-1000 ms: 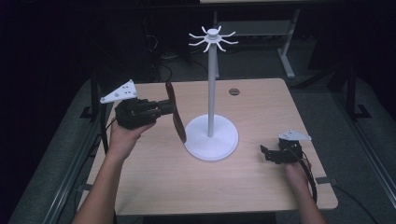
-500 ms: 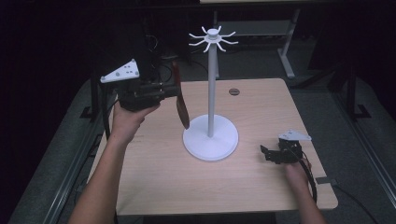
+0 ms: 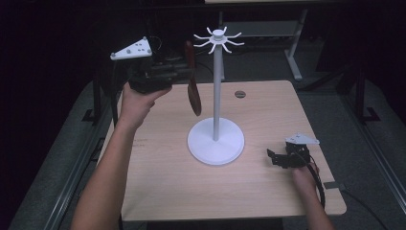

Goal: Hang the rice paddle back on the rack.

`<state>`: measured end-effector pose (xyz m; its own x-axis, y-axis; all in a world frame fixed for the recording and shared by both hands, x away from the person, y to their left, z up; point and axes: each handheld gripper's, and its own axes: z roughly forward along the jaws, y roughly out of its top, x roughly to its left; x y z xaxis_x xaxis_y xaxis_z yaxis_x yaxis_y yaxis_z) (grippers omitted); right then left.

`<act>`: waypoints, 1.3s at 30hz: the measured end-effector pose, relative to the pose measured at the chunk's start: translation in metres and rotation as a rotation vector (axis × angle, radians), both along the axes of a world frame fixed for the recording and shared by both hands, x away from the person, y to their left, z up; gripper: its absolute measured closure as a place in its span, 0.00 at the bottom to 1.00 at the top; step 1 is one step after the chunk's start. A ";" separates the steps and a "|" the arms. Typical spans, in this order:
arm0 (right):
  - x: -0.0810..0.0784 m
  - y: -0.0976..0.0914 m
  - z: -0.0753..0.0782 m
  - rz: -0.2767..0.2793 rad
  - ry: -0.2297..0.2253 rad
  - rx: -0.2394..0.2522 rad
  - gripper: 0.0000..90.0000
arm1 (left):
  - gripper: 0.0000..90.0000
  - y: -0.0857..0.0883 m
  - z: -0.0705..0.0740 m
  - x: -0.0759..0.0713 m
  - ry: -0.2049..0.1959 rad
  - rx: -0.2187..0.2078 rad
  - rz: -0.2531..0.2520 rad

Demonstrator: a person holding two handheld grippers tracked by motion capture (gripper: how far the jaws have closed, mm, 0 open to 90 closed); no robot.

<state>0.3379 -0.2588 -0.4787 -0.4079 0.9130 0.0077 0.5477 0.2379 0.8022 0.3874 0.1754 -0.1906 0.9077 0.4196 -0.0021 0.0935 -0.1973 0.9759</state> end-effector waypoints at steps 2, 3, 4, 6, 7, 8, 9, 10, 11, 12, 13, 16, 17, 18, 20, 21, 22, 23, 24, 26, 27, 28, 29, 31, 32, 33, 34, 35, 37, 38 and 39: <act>0.000 0.000 0.000 0.000 0.000 0.001 0.15 | 0.84 -0.002 0.000 0.002 0.002 -0.002 -0.001; 0.000 0.000 0.000 0.000 0.000 0.001 0.15 | 0.84 -0.003 0.000 0.003 0.003 -0.003 0.001; 0.000 0.000 0.000 0.000 0.001 0.002 0.15 | 0.84 -0.004 0.000 0.004 0.002 -0.005 0.002; 0.000 0.000 0.000 0.000 0.000 0.002 0.15 | 0.84 -0.005 0.000 0.006 0.004 -0.009 0.000; 0.000 0.000 0.000 0.000 0.001 0.002 0.15 | 0.84 -0.005 0.000 0.006 0.007 -0.009 -0.002; 0.000 0.000 0.000 0.000 0.001 0.002 0.15 | 0.84 -0.006 0.001 0.007 0.006 -0.009 -0.002; 0.000 0.000 0.000 0.000 0.001 0.002 0.15 | 0.84 -0.007 0.001 0.008 0.005 -0.004 -0.001; 0.000 0.000 0.000 0.000 0.001 0.003 0.15 | 0.84 -0.009 0.000 0.008 0.007 -0.003 -0.002; 0.000 0.000 0.000 0.000 0.001 0.003 0.15 | 0.84 -0.010 0.000 0.009 0.008 -0.002 -0.002; 0.000 0.000 0.000 0.000 0.001 0.003 0.15 | 0.84 -0.010 0.000 0.010 0.007 0.003 -0.003; 0.000 0.000 0.000 0.000 0.001 0.003 0.15 | 0.84 -0.012 0.000 0.010 0.010 0.003 -0.002; 0.000 0.000 0.000 0.000 0.001 0.003 0.15 | 0.84 -0.015 -0.002 0.012 0.015 0.006 -0.006; 0.000 0.000 0.000 0.000 0.001 0.003 0.15 | 0.84 -0.016 -0.003 0.012 0.014 0.009 -0.007; 0.000 0.000 0.000 0.000 0.000 0.003 0.15 | 0.84 -0.017 -0.003 0.013 0.014 0.010 -0.008; 0.000 0.000 0.000 0.001 0.000 0.003 0.15 | 0.84 -0.019 -0.005 0.014 0.016 0.013 -0.012; 0.000 0.000 0.000 0.002 0.000 0.004 0.15 | 0.84 -0.020 -0.005 0.014 0.016 0.023 -0.013; 0.000 -0.001 0.000 0.003 -0.002 0.004 0.15 | 0.84 -0.020 -0.006 0.014 0.016 0.018 -0.018; 0.000 -0.001 0.000 0.004 -0.002 0.004 0.15 | 0.84 -0.020 -0.006 0.014 0.017 0.018 -0.020; 0.000 -0.001 0.000 0.004 -0.005 0.004 0.15 | 0.84 -0.020 -0.006 0.014 0.015 0.021 -0.018; 0.000 -0.001 0.000 0.005 -0.003 0.003 0.15 | 0.84 -0.021 -0.006 0.013 0.008 0.023 -0.015; 0.000 -0.001 0.000 0.005 -0.004 0.003 0.15 | 0.84 -0.021 -0.005 0.013 0.007 0.026 -0.011; 0.000 -0.001 0.000 0.005 -0.004 0.004 0.15 | 0.84 -0.020 -0.005 0.013 0.009 0.030 -0.012; 0.000 -0.001 0.000 0.006 -0.005 0.005 0.15 | 0.83 -0.020 -0.005 0.013 0.010 0.034 -0.013; 0.000 -0.002 0.000 0.004 -0.007 0.008 0.15 | 0.82 -0.019 -0.005 0.012 0.014 0.052 -0.014; 0.000 -0.002 0.000 0.003 -0.008 0.010 0.15 | 0.81 -0.019 -0.006 0.012 0.019 0.062 -0.014; 0.000 -0.002 0.000 0.004 -0.007 0.011 0.15 | 0.79 -0.019 -0.007 0.012 0.023 0.068 -0.011; 0.000 -0.002 0.000 0.005 -0.007 0.011 0.15 | 0.78 -0.018 -0.007 0.012 0.024 0.076 -0.013; 0.000 -0.002 0.000 0.006 -0.007 0.011 0.15 | 0.75 -0.018 -0.008 0.011 0.029 0.078 -0.011; 0.000 -0.002 0.000 0.007 -0.007 0.013 0.15 | 0.70 -0.016 -0.010 0.010 0.032 0.078 -0.008; 0.000 -0.002 0.000 0.008 -0.007 0.016 0.15 | 0.67 -0.014 -0.010 0.009 0.037 0.085 -0.006; 0.000 -0.002 0.000 0.007 -0.009 0.018 0.15 | 0.65 -0.013 -0.011 0.009 0.038 0.090 0.003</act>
<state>0.3375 -0.2610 -0.4787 -0.4144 0.9099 0.0206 0.5386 0.2269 0.8114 0.3966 0.1622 -0.2018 0.9066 0.4220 0.0013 0.1305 -0.2834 0.9501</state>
